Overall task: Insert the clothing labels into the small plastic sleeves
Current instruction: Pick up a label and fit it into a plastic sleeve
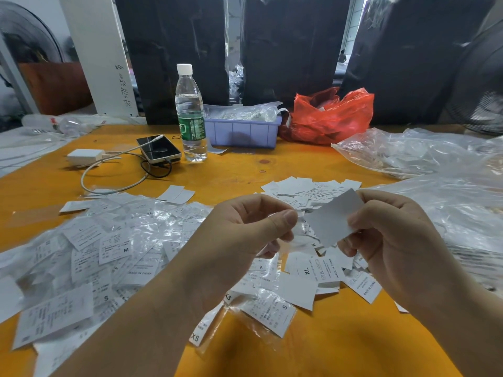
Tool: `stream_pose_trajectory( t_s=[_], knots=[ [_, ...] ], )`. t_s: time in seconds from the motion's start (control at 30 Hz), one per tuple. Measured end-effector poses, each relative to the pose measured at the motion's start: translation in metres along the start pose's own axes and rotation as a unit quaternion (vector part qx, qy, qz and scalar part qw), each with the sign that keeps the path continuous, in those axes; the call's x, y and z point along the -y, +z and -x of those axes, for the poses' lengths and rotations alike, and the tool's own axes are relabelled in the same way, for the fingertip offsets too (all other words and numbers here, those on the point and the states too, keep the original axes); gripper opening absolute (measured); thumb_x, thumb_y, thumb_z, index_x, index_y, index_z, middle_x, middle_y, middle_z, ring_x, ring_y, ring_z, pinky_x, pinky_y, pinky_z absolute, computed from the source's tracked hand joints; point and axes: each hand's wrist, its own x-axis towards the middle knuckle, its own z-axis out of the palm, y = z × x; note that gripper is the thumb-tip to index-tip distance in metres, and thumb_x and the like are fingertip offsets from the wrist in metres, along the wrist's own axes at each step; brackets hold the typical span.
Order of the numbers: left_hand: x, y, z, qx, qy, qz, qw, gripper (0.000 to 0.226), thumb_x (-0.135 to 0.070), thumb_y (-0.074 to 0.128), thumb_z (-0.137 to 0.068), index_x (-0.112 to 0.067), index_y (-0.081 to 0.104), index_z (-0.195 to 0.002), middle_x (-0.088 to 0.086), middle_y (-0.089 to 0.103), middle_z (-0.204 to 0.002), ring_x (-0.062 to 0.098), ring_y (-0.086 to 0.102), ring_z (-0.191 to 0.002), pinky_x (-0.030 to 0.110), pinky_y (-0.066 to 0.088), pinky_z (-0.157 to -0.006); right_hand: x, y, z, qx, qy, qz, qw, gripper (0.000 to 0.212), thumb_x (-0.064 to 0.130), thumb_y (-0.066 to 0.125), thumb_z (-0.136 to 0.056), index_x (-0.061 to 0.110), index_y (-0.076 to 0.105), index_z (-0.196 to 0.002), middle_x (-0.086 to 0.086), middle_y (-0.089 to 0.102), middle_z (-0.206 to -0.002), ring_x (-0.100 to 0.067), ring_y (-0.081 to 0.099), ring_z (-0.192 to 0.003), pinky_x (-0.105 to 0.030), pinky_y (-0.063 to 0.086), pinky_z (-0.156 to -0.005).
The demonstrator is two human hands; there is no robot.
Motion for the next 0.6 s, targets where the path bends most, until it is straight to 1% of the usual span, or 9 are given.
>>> stream_pose_trajectory(
  t_s=[0.2, 0.37, 0.5, 0.6],
  knots=[
    [0.0006, 0.0003, 0.0002, 0.003, 0.000, -0.005, 1.000, 0.033, -0.041, 0.071, -0.064, -0.017, 0.074, -0.087, -0.001, 0.070, -0.070, 0.007, 0.061, -0.061, 0.019, 0.052, -0.062, -0.0015, 0.0014, 0.0012, 0.003, 0.001, 0.014, 1.000, 0.012, 0.008, 0.050, -0.064, -0.004, 0.050, -0.060, -0.006, 0.051, -0.059, -0.018, 0.039, -0.052, -0.022, 0.038, -0.046],
    [0.0017, 0.0022, 0.0010, 0.012, 0.007, -0.015, 1.000, 0.030, -0.038, 0.070, -0.067, -0.016, 0.073, -0.087, -0.003, 0.070, -0.069, 0.006, 0.062, -0.061, 0.018, 0.051, -0.062, -0.0017, 0.0044, 0.0038, 0.019, 0.002, 0.018, 1.000, 0.013, 0.008, 0.050, -0.064, 0.007, 0.059, -0.055, -0.012, 0.049, -0.062, -0.018, 0.039, -0.053, -0.021, 0.039, -0.046],
    [0.0012, 0.0034, 0.0017, 0.023, 0.007, -0.012, 1.000, 0.022, -0.035, 0.071, -0.066, -0.019, 0.074, -0.082, -0.003, 0.070, -0.068, 0.005, 0.062, -0.060, 0.016, 0.051, -0.059, -0.0012, 0.0046, 0.0037, 0.021, 0.000, 0.029, 0.999, 0.013, 0.009, 0.050, -0.065, 0.009, 0.059, -0.055, -0.013, 0.045, -0.061, -0.019, 0.037, -0.054, -0.023, 0.038, -0.047],
    [0.0014, 0.0036, 0.0021, 0.034, 0.003, -0.010, 0.999, 0.018, -0.035, 0.072, -0.066, -0.023, 0.075, -0.079, -0.003, 0.071, -0.071, 0.007, 0.062, -0.062, 0.018, 0.053, -0.062, -0.0012, 0.0057, 0.0039, 0.018, 0.000, 0.033, 0.999, 0.011, 0.009, 0.050, -0.065, 0.007, 0.055, -0.055, -0.021, 0.037, -0.061, -0.021, 0.035, -0.054, -0.028, 0.035, -0.049]
  ],
)
